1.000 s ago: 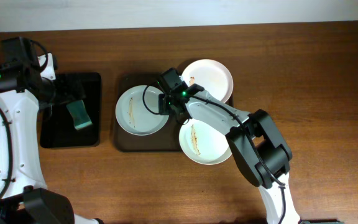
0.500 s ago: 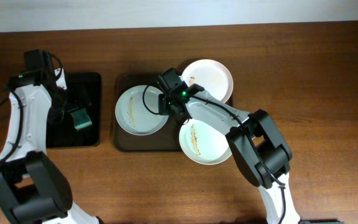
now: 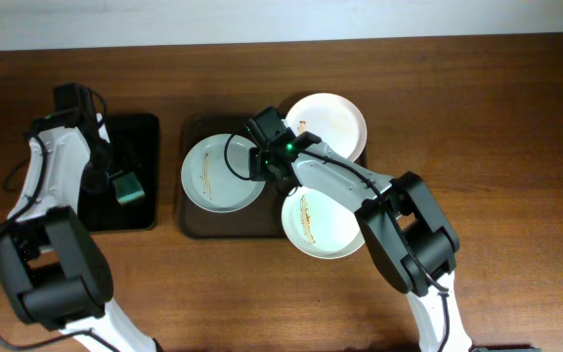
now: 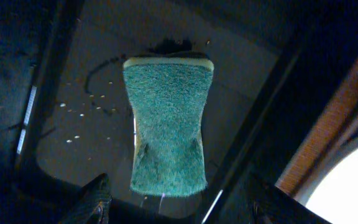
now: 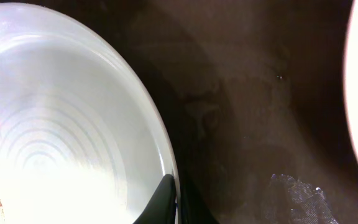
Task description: Clean dirty plates on tray and stack at the side
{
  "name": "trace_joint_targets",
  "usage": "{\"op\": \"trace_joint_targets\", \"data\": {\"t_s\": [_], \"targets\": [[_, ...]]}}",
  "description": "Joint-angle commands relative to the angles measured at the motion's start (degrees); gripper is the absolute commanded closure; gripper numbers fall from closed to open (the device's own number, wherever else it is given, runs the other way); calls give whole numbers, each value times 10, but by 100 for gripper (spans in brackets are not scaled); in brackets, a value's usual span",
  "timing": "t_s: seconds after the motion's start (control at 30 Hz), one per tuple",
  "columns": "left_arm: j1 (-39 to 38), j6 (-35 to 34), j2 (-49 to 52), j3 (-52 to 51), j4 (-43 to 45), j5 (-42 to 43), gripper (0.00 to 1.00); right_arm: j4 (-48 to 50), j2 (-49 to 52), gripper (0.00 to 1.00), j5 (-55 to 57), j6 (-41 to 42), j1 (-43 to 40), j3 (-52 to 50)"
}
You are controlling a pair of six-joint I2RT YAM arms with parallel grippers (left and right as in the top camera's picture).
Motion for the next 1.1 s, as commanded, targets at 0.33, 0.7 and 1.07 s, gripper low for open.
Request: {"op": "trace_joint_targets", "data": {"t_s": [0.33, 0.7, 1.07], "targets": [[-3, -10, 66, -18, 34, -8, 58, -14, 17, 96, 4, -2, 3, 0], [-3, -9, 69, -22, 49, -8, 99, -13, 17, 96, 4, -1, 3, 0], [-21, 75, 47, 168, -148, 32, 99, -7, 17, 96, 3, -1, 3, 0]]}}
